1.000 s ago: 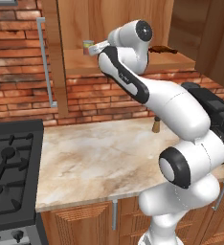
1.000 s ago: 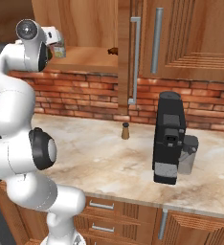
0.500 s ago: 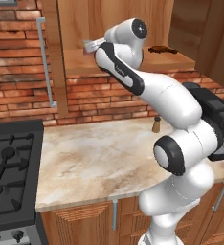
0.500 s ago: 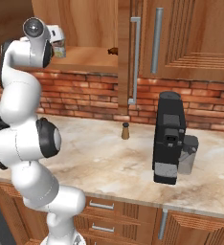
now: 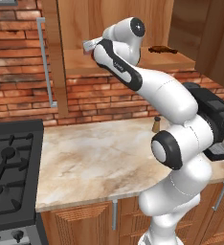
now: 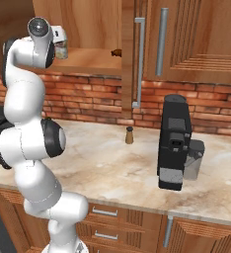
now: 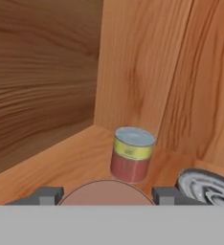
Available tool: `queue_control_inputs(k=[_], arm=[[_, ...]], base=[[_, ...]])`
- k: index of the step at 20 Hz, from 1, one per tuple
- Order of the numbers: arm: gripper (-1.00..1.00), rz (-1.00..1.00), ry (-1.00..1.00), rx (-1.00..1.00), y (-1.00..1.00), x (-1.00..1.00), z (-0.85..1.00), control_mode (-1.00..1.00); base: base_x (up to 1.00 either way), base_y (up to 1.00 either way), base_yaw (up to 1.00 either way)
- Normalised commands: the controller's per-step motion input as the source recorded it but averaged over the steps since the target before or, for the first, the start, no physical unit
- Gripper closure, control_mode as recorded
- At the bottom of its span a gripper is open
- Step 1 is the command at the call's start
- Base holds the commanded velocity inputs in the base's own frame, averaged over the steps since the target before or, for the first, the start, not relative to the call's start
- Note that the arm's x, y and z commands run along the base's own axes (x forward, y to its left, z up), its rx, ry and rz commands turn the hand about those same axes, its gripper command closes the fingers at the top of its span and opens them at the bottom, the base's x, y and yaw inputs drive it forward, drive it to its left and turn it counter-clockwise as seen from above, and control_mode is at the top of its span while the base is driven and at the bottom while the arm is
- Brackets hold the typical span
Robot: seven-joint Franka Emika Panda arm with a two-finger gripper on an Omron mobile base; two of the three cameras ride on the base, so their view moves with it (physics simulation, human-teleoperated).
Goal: Pick the cans from the counter and place them in their designated side in the cabinet.
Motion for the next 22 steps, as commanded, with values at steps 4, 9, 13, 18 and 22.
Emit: queue_control_inputs(k=[4, 9, 13, 18, 22], arm=[[-1.0, 0.02, 0.0, 0.0, 0.01, 0.0, -0.21, -1.0], [-1.0, 0.03, -0.04, -0.02, 0.05, 0.0, 0.0, -1.0], [-1.0, 0.03, -0.09, -0.06, 0.11, 0.08, 0.17, -1.0], [-1.0, 0.04, -0.09, -0.08, 0.06, 0.24, 0.07, -1.0], [-1.0, 0.04, -0.06, -0.09, 0.11, 0.31, 0.0, -1.0]], base=[[0.0, 0.0, 0.0], [0.0, 0.0, 0.0], [0.0, 0.0, 0.0], [0.0, 0.0, 0.0], [0.0, 0.0, 0.0]])
